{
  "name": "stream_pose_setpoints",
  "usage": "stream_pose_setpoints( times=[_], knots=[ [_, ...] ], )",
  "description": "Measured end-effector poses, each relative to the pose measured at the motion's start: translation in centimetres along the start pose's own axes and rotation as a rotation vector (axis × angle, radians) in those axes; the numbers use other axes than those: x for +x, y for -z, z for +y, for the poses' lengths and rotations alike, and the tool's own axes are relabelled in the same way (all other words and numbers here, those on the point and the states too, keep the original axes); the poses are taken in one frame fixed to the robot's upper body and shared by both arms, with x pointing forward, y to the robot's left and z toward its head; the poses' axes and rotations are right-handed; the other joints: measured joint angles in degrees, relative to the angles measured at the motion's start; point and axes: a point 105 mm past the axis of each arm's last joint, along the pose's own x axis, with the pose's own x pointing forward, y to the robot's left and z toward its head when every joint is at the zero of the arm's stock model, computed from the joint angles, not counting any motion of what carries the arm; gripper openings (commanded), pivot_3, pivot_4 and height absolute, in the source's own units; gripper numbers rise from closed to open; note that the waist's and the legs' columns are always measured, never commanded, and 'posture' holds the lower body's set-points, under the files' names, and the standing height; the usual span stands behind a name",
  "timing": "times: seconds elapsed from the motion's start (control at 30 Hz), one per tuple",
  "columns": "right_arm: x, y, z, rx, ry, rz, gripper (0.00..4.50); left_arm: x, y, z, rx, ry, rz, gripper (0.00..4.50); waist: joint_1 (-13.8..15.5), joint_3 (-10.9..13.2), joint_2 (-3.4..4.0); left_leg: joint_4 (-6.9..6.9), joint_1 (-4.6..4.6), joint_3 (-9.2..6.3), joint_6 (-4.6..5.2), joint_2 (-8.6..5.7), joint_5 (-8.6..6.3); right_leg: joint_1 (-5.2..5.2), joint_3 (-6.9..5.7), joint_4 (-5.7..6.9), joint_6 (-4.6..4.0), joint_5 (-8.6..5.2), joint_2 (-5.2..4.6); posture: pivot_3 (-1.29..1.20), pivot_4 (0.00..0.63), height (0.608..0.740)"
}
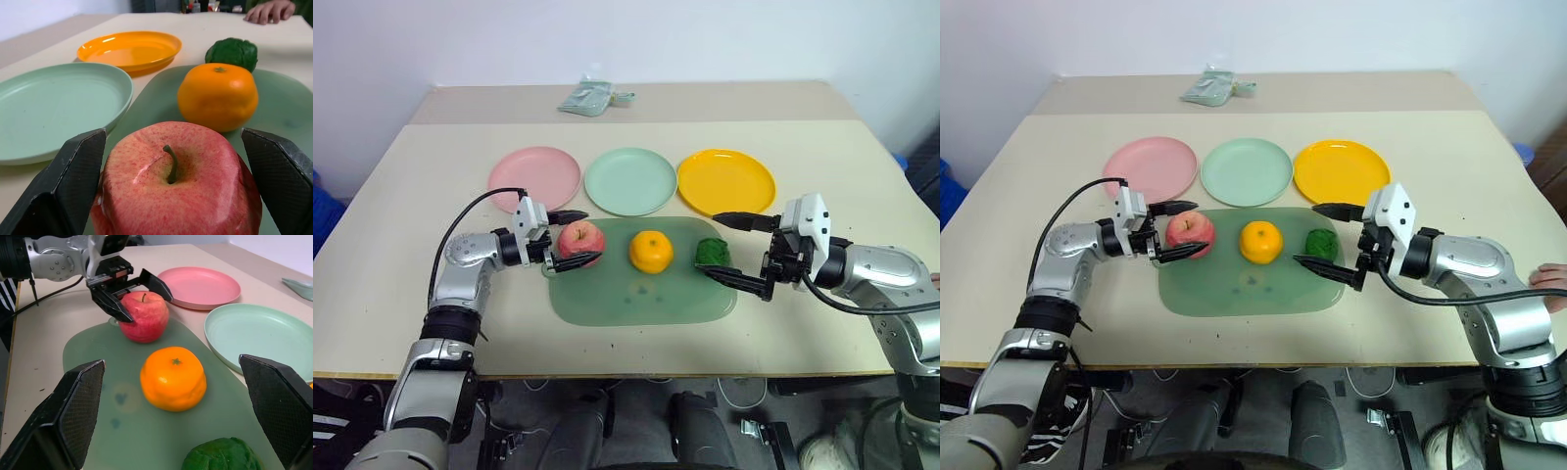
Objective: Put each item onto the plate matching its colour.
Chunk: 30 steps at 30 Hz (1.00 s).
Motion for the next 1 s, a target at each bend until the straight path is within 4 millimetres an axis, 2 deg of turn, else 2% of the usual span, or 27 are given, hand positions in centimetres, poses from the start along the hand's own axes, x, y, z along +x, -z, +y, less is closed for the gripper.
stream_pose_setpoints(
  times=[0.07, 0.23, 0.3, 0.37, 0.47, 0.53, 0.6, 0.67, 0.8, 0.93, 1.0],
  knots=[
    [0.0, 0.0, 0.0, 0.000, 0.003, 0.000, 4.50, 0.0, 0.0, 0.1, -0.001, -0.002, 0.005, 3.21, 0.00, 0.00, 0.00, 0.01, 0.01, 0.00, 0.00, 0.00, 0.00, 0.01, 0.00, 0.01, 0.00, 0.00, 0.01, 0.00, 0.150, 0.740],
    [0.0, 0.0, -0.1, 0.000, 0.007, 0.000, 4.50, 0.3, -0.2, 0.3, -0.028, -0.031, -0.023, 3.21, 0.00, 0.00, 0.00, 0.04, 0.00, -0.01, 0.00, 0.00, 0.00, 0.02, 0.00, 0.00, 0.03, 0.02, 0.01, 0.00, 0.150, 0.740],
    [0.0, 0.0, -0.1, -0.003, 0.011, -0.003, 4.50, 0.1, -0.4, 1.1, -0.033, -0.087, -0.034, 3.21, 0.01, 0.01, -0.02, 0.04, -0.01, -0.02, 0.01, 0.00, 0.01, 0.00, 0.00, 0.01, 0.03, 0.02, 0.01, 0.00, 0.150, 0.740],
    [0.0, -0.1, -0.2, -0.008, 0.017, -0.010, 4.50, -0.4, -1.3, 3.3, -0.028, -0.209, -0.065, 3.21, 0.03, 0.06, -0.10, 0.05, -0.01, -0.06, 0.01, 0.00, 0.01, 0.00, -0.03, 0.02, 0.05, 0.02, 0.02, 0.00, 0.150, 0.740],
    [0.3, -0.8, -0.8, -0.029, 0.048, -0.043, 4.50, -1.3, -3.9, 7.1, 0.024, -0.428, -0.129, 3.21, -0.03, 0.07, -0.12, 0.09, -0.02, -0.02, 0.01, 0.00, 0.01, 0.02, -0.03, -0.02, 0.23, 0.12, 0.01, 0.00, 0.150, 0.740],
    [1.0, -1.9, -2.3, -0.061, 0.124, -0.091, 4.50, -1.7, -5.2, 10.1, 0.010, -0.615, -0.162, 3.21, -0.09, 0.07, -0.13, 0.12, -0.02, -0.02, 0.01, -0.02, 0.01, 0.03, -0.03, -0.01, 0.36, 0.13, 0.02, 0.00, 0.150, 0.740],
    [1.4, -2.6, -3.2, -0.086, 0.164, -0.105, 4.50, -1.9, -5.9, 11.6, -0.003, -0.727, -0.169, 3.21, 0.00, 0.07, -0.13, 0.10, -0.02, -0.02, 0.04, -0.04, 0.00, 0.05, -0.03, -0.03, 0.34, 0.14, 0.01, 0.00, 0.150, 0.740],
    [1.9, -2.6, -3.3, -0.091, 0.171, -0.098, 4.50, -2.4, -4.8, 12.5, -0.039, -0.824, -0.132, 3.21, -0.06, 0.06, -0.14, 0.08, -0.02, -0.02, 0.14, -0.08, -0.05, 0.04, -0.03, -0.02, 0.34, 0.14, -0.01, 0.00, 0.150, 0.740],
    [3.1, -1.7, -4.3, -0.031, 0.235, -0.099, 4.50, -3.0, -1.1, 12.8, -0.119, -0.957, -0.037, 3.21, -0.16, 0.10, -0.20, 0.09, -0.08, -0.02, 0.19, -0.13, -0.07, -0.03, -0.03, 0.00, 0.34, 0.16, -0.03, 0.00, 0.150, 0.740],
    [3.3, -1.5, -4.6, -0.043, 0.255, -0.089, 4.50, -3.1, -0.5, 13.2, -0.142, -1.009, -0.005, 3.21, 0.03, 0.12, -0.23, 0.14, -0.08, -0.04, 0.19, -0.16, -0.07, 0.03, -0.04, 0.00, 0.39, 0.18, -0.03, 0.00, 0.150, 0.740],
    [3.3, -1.5, -4.6, -0.047, 0.257, -0.085, 4.50, -3.1, -0.5, 13.3, -0.134, -1.021, 0.001, 4.24, -0.05, 0.11, -0.23, 0.18, -0.07, -0.03, 0.19, -0.17, -0.07, 0.06, -0.03, 0.00, 0.41, 0.20, -0.04, 0.00, 0.150, 0.740]
  ],
)
